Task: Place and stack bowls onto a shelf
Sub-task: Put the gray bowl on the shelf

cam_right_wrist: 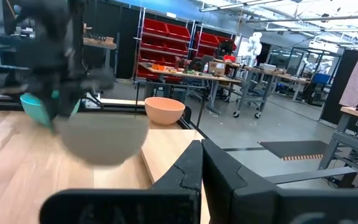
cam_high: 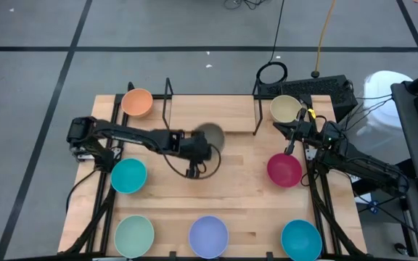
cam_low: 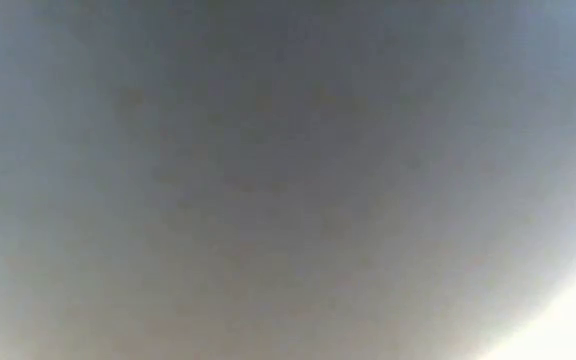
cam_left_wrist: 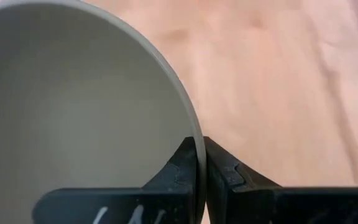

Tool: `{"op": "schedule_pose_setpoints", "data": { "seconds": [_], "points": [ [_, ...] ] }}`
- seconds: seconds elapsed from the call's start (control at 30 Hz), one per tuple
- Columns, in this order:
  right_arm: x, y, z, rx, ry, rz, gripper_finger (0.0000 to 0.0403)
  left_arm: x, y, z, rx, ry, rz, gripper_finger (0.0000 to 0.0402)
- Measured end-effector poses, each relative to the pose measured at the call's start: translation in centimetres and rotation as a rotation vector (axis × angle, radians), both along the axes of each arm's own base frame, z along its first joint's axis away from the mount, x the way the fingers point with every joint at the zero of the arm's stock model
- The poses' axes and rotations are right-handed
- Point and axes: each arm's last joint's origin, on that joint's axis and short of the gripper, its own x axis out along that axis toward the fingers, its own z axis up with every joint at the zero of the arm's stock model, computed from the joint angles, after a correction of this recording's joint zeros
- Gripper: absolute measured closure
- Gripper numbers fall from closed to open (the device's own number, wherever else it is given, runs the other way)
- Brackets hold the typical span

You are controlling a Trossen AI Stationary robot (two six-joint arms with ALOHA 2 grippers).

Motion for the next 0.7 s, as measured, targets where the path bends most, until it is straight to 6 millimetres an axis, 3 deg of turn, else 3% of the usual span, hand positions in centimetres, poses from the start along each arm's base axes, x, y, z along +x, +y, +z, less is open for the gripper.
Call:
{"op": "schedule_pose_setpoints", "data": {
  "seconds": [0.1,0.23,0.53,0.7],
  "points": [
    [0.0,0.0,0.0,0.000,0.000,0.000,0.0403,0.1,1.3,2.6,0.048,-0.033,0.089,0.0392],
    [0.0,0.0,0.0,0.000,0.000,0.000,0.0403,-0.4,3.7,4.1,0.053,0.019,0.205,0.0392],
    [0.0,0.0,0.0,0.000,-0.001,0.000,0.0403,-2.2,10.5,3.4,-0.056,0.074,0.561,0.0392],
    [0.0,0.0,0.0,0.000,-0.001,0.000,0.0403,-2.7,12.6,2.7,-0.139,0.092,0.622,0.0392]
  ]
}}
